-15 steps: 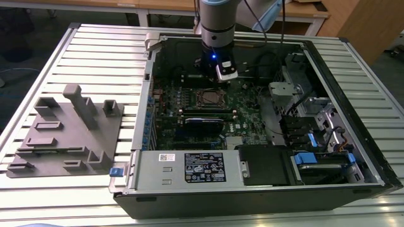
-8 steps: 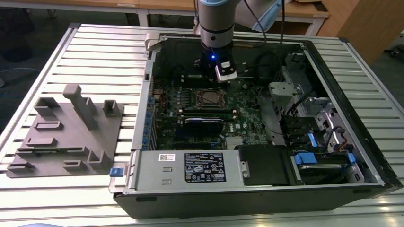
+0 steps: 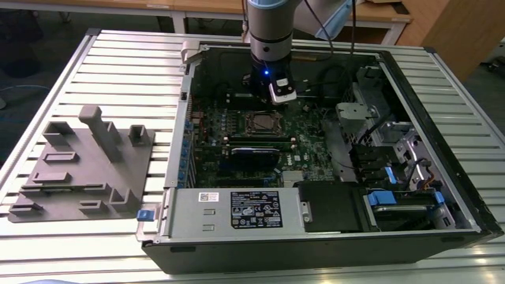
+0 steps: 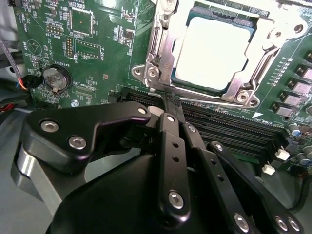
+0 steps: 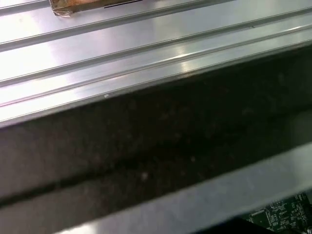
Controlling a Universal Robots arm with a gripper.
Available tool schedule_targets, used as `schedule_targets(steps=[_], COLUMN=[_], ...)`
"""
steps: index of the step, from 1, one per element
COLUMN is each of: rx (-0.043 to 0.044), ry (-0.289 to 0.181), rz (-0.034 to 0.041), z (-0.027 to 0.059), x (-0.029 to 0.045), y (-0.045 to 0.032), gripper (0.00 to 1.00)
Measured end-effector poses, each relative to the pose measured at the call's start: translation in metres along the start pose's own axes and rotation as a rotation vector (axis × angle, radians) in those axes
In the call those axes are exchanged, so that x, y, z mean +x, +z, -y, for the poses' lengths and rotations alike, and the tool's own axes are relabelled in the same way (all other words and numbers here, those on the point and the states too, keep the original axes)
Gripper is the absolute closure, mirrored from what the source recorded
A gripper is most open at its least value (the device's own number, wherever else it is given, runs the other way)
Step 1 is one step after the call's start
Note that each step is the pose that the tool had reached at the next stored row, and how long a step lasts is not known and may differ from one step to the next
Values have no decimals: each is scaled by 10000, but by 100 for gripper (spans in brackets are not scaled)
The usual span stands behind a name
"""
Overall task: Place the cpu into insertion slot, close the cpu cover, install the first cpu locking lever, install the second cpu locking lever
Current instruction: 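Install the first cpu locking lever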
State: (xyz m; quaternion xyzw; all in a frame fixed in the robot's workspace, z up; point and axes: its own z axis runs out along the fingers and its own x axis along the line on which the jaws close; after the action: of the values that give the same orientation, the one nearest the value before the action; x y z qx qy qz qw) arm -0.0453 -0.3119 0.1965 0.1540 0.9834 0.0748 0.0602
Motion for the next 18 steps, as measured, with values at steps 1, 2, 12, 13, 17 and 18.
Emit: schedule_targets(steps=[1,2,12,13,17,18], rx=[-2,-3,3,3,-2,-3], ry=[0,1,-1,-2,3,3], rz=[2,5,8,9,23,28], z=[4,6,-10,-17,-36,-37], x=[-1,-1,3,6,15,16], y=[0,0,-7,-7,-4,-4], gripper=[89,89,89,89,89,89])
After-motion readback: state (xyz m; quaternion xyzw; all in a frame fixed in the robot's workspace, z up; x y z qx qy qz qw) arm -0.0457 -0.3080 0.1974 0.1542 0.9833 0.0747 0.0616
